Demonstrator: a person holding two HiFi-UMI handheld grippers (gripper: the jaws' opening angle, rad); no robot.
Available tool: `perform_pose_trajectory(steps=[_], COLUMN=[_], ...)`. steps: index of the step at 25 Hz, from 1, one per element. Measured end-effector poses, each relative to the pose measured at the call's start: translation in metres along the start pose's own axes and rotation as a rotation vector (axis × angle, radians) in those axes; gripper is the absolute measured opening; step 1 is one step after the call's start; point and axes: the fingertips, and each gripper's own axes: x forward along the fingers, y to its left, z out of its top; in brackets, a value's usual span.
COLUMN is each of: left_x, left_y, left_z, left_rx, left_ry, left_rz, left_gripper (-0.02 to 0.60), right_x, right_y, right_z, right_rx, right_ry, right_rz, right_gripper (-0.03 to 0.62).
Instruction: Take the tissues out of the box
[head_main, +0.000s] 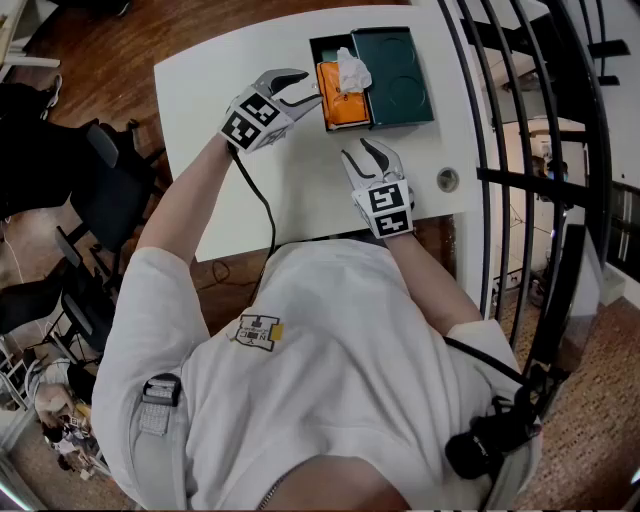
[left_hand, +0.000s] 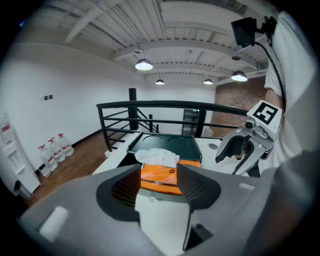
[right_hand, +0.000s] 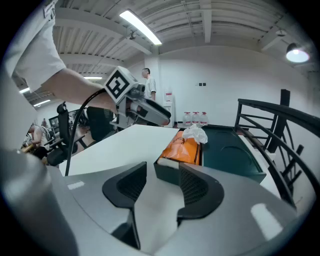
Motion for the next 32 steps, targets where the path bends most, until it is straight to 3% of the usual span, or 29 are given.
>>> perform_pose_trajectory(steps=[3,5,7,10,12,14,17,19,23,29,32], left_x=[0.024,0.039,0.052,0.066,0.072,0.073,0.071,0.072,0.093,0.104,0.086], left_y=[0.036,0.047,0.049,0.048,0.043,0.035,0.039,0.047,0.038,0.016,0.030], left_z=[0.010,0.007,-0.001,-0.010,-0.014,-0.013,-0.014,-0.020,-0.027,-0.038,-0.026], left_rx=[0.071,0.133,0.235,0.447,0.583,0.682,0.779,0.804,0.781,0.715,0.715], left_ry=[0.104,0.200,0.311,0.444,0.497,0.539,0.625,0.686,0.751,0.767,0.759], left_rz=[-0.101,-0.211,-0.342,-0.495,-0.587,-0.663,-0.732,-0.771,-0.830,-0.848,-0.795], left_gripper=[0.218,0.224,0.224,0.224,0.282,0.322,0.327,0.325,0.287,0.270,0.270], right_x=[0.022,0.033,0.040,0.048,0.050,0.050,0.058,0.067,0.069,0.060,0.061], right_y=[-0.008,-0.011,-0.014,-0.023,-0.031,-0.035,-0.037,-0.040,-0.054,-0.056,-0.051], right_z=[0.015,0.017,0.013,0.009,0.013,0.020,0.035,0.043,0.029,0.010,0.031], right_rx=[-0.004,0.022,0.051,0.051,0.037,0.023,0.040,0.072,0.113,0.114,0.085], right_ry=[0.012,0.038,0.069,0.096,0.103,0.113,0.125,0.127,0.169,0.228,0.183], right_rz=[-0.062,-0.099,-0.142,-0.220,-0.269,-0.292,-0.299,-0.305,-0.297,-0.241,-0.233], right_gripper=[0.240,0.252,0.255,0.281,0.310,0.327,0.352,0.357,0.303,0.267,0.267])
